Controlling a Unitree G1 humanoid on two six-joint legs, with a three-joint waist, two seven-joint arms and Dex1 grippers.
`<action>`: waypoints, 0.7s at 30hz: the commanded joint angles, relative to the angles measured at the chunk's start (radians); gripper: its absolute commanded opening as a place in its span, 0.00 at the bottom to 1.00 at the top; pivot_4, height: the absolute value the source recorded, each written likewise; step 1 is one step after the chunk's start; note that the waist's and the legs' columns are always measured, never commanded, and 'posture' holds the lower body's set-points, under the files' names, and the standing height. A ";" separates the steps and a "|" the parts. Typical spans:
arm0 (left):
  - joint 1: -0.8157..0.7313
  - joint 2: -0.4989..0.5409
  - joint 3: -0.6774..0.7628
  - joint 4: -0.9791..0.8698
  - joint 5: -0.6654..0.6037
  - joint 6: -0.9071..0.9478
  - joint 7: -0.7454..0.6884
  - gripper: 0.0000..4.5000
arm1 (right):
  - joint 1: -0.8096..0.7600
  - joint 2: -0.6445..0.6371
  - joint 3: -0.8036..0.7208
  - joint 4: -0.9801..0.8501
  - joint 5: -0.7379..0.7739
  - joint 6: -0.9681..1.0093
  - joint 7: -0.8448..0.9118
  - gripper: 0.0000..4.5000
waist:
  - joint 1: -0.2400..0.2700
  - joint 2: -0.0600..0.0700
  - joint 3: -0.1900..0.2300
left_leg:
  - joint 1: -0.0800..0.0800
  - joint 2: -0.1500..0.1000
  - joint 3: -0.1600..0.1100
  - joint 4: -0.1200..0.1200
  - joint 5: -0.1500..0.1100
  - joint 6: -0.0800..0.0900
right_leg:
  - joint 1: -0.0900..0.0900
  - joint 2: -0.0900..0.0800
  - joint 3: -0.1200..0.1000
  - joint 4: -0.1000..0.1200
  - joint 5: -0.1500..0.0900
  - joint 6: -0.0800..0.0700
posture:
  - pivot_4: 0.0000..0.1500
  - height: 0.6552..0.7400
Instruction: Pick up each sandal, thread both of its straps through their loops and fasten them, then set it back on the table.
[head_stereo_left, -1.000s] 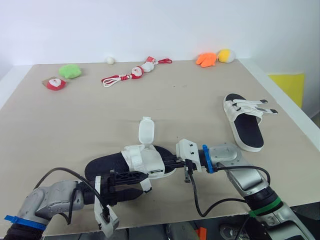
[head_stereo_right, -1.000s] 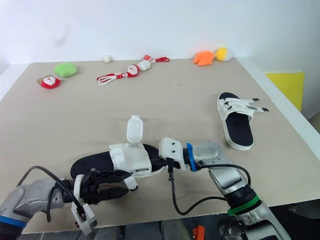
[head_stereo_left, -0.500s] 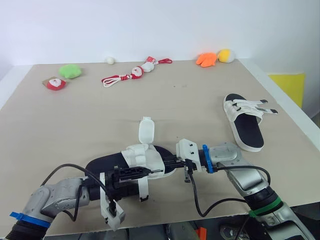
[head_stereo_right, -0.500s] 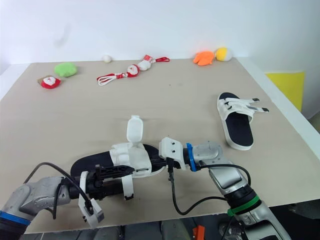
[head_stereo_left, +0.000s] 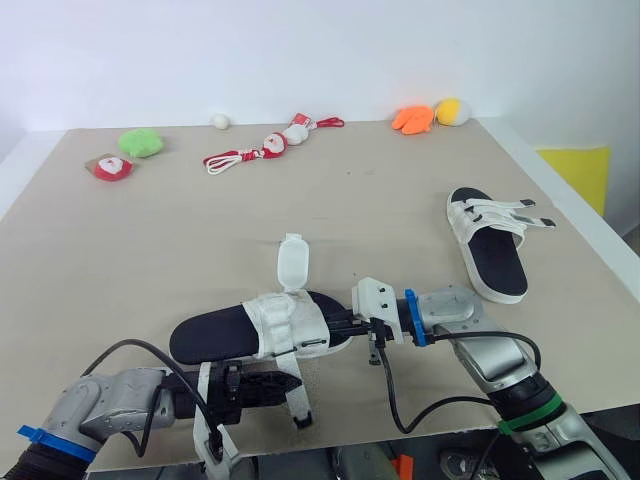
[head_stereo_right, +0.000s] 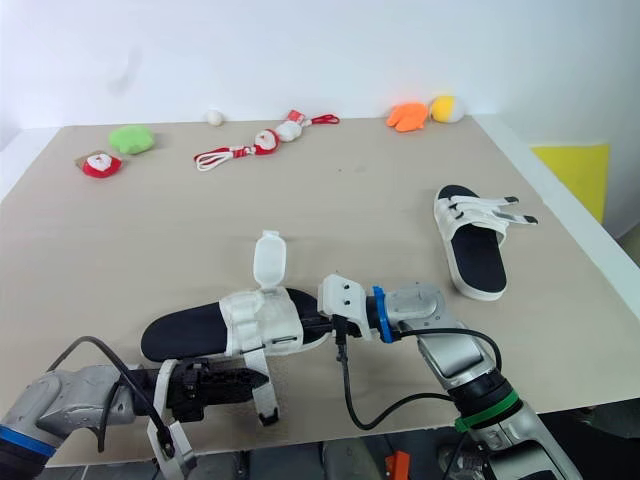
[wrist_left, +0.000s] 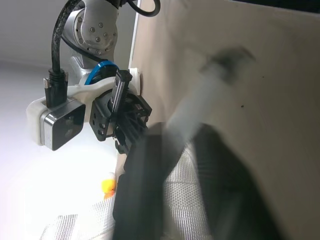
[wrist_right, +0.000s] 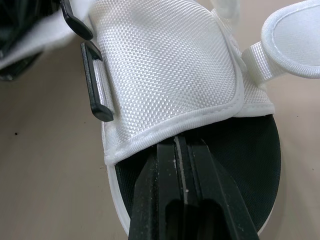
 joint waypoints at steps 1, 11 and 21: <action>0.006 0.010 -0.013 0.003 -0.007 0.000 0.006 0.01 | 0.016 -0.014 0.021 0.009 -0.029 0.022 -0.002 0.00 | 0.000 0.000 0.000 | 0.000 0.000 0.001 0.000 0.000 0.000 | 0.000 0.000 0.001 0.000 0.000 0.000 | 1.00 1.00; 0.050 0.227 -0.184 -0.209 -0.690 0.331 -0.196 0.01 | 0.020 -0.021 0.023 0.008 -0.030 0.021 0.007 0.00 | 0.000 0.002 0.001 | 0.000 0.001 0.001 0.000 0.000 0.000 | -0.001 0.000 0.001 0.001 -0.001 0.001 | 1.00 1.00; 0.137 0.236 -0.143 -0.433 -1.005 0.646 -0.305 0.01 | 0.014 -0.014 0.029 0.015 -0.032 0.018 0.009 0.00 | 0.000 0.002 0.001 | 0.000 0.000 0.001 0.000 0.000 0.000 | -0.001 0.001 0.001 0.001 -0.002 0.000 | 1.00 1.00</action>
